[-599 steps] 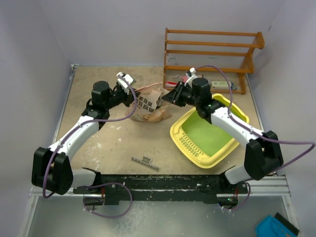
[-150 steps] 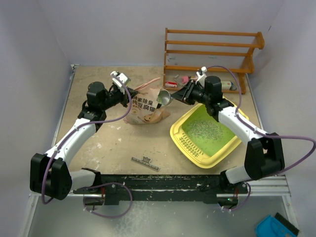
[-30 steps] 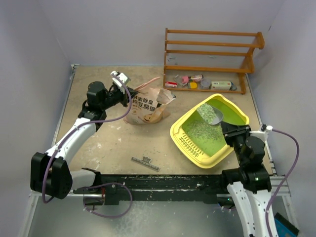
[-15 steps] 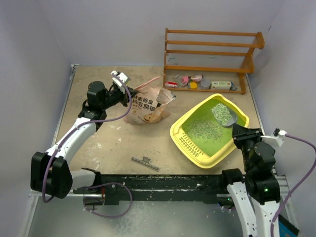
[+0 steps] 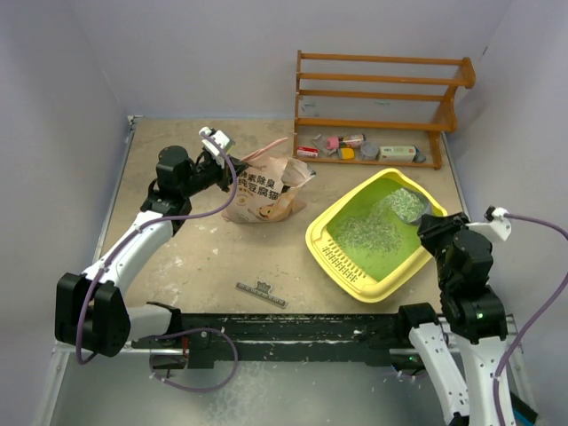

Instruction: Fill the litter box with clean litter

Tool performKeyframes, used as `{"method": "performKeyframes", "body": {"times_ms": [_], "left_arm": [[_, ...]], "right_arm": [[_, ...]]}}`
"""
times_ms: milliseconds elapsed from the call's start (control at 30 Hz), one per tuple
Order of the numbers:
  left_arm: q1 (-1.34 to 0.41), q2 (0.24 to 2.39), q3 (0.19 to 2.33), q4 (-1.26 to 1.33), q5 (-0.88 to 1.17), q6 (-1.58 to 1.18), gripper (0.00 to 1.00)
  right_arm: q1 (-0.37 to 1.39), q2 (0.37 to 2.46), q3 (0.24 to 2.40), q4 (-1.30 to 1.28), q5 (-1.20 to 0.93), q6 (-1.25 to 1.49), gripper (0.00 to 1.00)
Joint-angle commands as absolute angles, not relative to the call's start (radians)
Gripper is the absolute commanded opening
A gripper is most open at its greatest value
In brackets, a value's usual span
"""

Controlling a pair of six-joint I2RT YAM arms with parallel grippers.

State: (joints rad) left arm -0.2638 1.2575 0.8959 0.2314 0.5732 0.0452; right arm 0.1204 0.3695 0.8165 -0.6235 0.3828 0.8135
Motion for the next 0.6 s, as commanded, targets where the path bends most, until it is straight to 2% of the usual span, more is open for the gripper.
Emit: {"method": "performKeyframes", "body": {"times_ms": [0,567], "left_arm": [[-0.260,1.251,0.945,0.307,0.592,0.041,0.00],[-0.260,1.257,0.947,0.303,0.591,0.042,0.00]], "right_arm": [[0.120,0.423,0.901,-0.484,0.421,0.747,0.00],[0.120,0.557,1.085,-0.564,0.541,0.544,0.00]]}}
